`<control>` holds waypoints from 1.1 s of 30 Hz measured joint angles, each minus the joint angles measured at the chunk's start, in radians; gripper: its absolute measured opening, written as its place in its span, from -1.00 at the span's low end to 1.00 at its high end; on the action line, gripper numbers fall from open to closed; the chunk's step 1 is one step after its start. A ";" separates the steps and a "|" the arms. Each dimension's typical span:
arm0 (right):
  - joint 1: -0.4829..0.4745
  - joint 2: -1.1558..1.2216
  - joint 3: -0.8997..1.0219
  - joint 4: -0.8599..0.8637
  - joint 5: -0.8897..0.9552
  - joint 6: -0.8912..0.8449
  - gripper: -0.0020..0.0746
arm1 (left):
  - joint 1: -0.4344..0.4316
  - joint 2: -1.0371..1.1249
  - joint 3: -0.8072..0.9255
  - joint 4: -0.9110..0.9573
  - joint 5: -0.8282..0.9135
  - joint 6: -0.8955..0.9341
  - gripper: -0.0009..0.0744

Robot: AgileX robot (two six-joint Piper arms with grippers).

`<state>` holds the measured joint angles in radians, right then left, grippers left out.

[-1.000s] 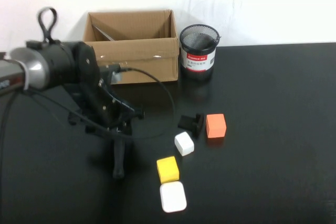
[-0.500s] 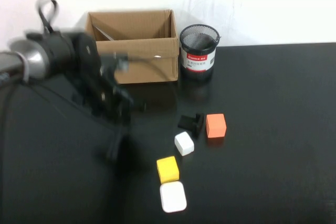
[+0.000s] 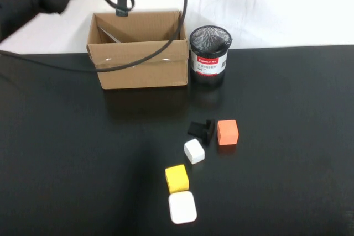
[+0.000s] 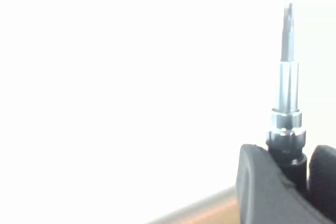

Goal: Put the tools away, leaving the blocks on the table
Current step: Place the picked object into the round holder

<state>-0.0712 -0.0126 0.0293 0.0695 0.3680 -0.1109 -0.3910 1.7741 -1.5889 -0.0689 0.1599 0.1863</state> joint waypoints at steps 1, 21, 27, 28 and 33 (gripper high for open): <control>0.000 0.000 0.000 0.000 0.000 0.000 -0.97 | 0.000 0.022 0.000 0.016 -0.044 0.001 -0.57; 0.000 0.000 0.000 0.000 0.000 0.000 -0.97 | -0.005 0.193 0.002 0.049 -0.264 0.022 -0.58; 0.000 0.000 0.000 0.000 0.000 0.000 -0.97 | -0.076 0.193 -0.003 0.051 -0.356 -0.005 -0.58; 0.000 0.000 0.000 0.000 0.000 0.000 -0.97 | -0.095 0.193 -0.012 0.055 -0.372 -0.007 -0.58; 0.000 0.000 0.000 0.000 0.000 0.000 -0.97 | -0.177 0.216 -0.091 0.077 -0.433 -0.014 -0.58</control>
<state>-0.0712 -0.0126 0.0293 0.0695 0.3680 -0.1109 -0.5676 1.9904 -1.6802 0.0085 -0.2728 0.1726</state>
